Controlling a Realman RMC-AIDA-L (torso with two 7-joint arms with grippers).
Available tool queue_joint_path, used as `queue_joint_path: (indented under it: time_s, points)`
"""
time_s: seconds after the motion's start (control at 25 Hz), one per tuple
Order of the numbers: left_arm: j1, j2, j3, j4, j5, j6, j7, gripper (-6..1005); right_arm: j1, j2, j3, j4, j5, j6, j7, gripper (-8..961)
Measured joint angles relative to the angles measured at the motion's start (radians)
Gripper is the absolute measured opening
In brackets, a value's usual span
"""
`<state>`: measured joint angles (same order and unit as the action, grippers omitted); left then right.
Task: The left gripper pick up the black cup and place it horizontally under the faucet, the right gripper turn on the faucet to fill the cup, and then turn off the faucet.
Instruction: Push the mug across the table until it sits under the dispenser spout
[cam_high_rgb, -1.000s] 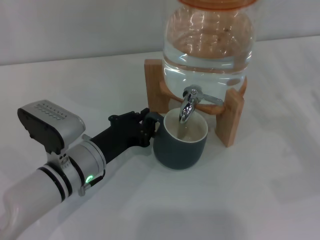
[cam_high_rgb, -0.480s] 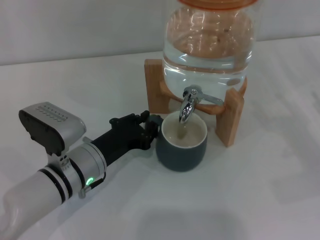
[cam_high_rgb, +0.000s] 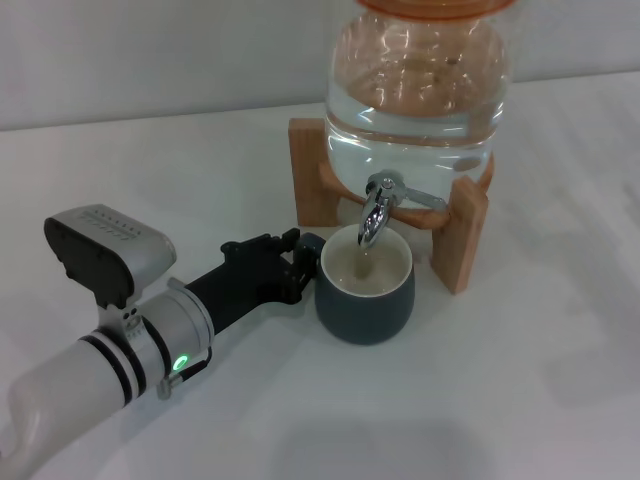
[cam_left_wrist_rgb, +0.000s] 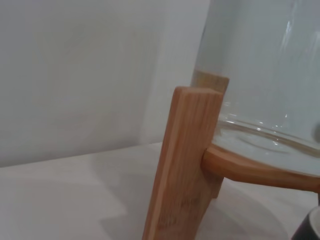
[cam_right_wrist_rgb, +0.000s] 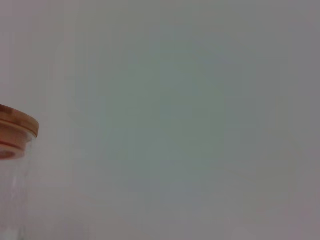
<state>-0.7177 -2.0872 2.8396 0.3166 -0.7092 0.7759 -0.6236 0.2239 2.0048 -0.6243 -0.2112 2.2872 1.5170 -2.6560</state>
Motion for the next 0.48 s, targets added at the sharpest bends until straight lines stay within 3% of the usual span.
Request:
queue_joint_path:
  time_s: [0.36, 0.48]
  points:
    - [0.025, 0.004, -0.002, -0.010, 0.001, 0.023, 0.008, 313, 0.000, 0.000, 0.000, 0.000, 0.000, 0.001, 0.000, 722]
    - [0.035, 0.005, -0.002, -0.020, 0.018, 0.042, 0.012, 434, 0.000, 0.000, 0.000, -0.001, 0.000, 0.001, 0.000, 722]
